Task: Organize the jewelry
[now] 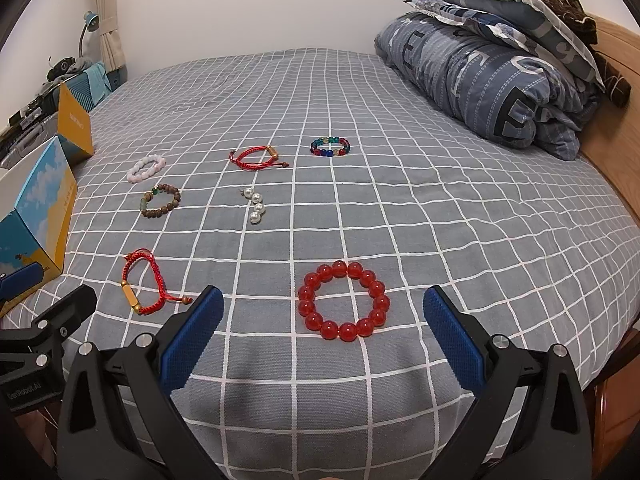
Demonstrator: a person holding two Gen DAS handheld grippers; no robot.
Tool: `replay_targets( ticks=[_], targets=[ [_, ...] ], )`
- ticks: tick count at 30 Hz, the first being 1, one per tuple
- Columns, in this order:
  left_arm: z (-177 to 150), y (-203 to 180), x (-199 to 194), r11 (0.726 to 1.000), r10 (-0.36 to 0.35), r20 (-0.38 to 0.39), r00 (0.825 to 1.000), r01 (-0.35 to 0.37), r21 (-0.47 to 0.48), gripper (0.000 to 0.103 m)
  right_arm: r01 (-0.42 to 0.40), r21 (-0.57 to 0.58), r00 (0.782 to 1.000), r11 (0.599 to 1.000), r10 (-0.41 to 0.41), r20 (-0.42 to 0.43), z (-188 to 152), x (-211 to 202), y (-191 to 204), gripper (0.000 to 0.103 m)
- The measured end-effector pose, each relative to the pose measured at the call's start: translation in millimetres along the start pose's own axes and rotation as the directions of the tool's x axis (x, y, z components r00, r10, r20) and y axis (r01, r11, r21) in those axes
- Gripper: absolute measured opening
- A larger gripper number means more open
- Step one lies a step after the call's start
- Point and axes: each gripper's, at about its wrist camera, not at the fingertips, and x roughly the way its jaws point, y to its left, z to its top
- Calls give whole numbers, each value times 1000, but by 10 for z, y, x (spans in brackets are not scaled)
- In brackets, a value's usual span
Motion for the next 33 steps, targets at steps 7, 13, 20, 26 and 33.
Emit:
replay_targets(
  ticks=[7,13,20,26,33],
  targets=[
    [-3,1,2,1000,1,-2,1000,-1,0,97,2,-1,1000,1000,-2,1,1,-4,-1,96],
    [-1,2,0,1000,0,-2,1000,0,-1,97,0,-2,1000,1000,0,1,-1,-6,5,96],
    [-2,2,-4,1000,2,-3,1000,-2,1,97,1,-2,1000,1000,-1,1,-5,-3,2,96],
    [-4,-6,7,1000,0,-5,1000,0,2,97,1,-2,1000,1000,-1,1,-4,-4,0,96],
    [-9,-13,12,1000,0,-7,1000,0,4,97,3,-4,1000,1000,-3,1,-7,-2,1,96]
  ],
)
